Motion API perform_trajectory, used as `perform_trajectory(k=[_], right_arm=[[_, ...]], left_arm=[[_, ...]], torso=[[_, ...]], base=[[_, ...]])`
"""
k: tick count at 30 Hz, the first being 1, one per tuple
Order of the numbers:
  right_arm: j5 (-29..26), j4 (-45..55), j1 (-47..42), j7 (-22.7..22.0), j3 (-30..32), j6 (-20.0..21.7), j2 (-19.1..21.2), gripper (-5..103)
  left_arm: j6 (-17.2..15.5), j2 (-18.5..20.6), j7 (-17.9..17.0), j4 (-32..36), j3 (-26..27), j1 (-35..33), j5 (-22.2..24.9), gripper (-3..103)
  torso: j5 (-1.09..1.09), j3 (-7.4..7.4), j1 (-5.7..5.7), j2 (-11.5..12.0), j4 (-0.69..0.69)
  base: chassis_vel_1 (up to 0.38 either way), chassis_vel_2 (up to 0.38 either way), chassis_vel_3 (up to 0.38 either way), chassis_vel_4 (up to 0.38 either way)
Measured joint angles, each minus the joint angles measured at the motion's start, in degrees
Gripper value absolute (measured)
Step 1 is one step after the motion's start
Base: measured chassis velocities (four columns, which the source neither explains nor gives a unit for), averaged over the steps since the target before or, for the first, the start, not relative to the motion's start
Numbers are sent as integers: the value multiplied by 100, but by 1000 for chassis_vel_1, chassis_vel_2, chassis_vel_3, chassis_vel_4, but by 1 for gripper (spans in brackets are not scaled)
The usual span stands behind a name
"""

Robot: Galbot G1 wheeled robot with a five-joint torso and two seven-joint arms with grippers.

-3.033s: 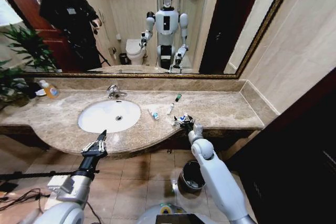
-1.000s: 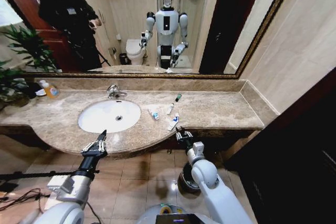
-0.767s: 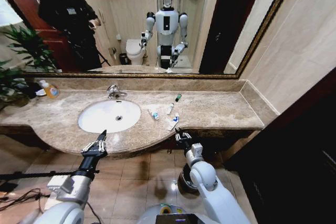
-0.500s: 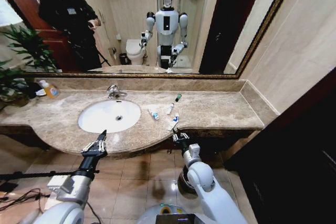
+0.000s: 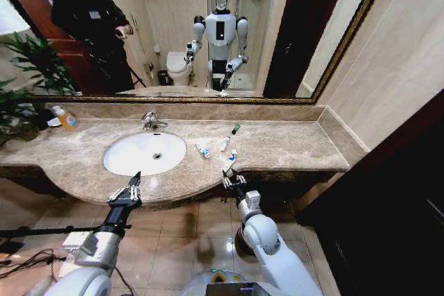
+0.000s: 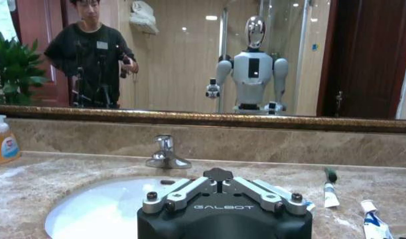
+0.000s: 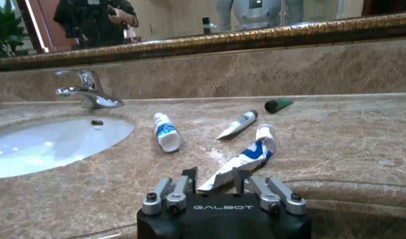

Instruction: Pick up the trash from the sink and place it in the trash bin.

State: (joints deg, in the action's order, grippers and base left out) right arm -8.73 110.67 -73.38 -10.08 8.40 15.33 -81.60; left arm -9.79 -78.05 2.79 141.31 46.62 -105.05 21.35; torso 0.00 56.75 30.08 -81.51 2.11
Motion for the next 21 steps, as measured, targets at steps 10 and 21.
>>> perform_trajectory(k=[10,21], right_arm=[[-9,-168,91,49,40,-5,-6,7],[-33,-274,176,91,23,-4,-25,0]], left_arm=[[0,0,0,0,0,0,0,0],[0,0,0,0,0,0,0,0]], torso=[[0,0,0,0,0],[0,0,0,0,0]], base=[[0,0,0,0],[0,0,0,0]])
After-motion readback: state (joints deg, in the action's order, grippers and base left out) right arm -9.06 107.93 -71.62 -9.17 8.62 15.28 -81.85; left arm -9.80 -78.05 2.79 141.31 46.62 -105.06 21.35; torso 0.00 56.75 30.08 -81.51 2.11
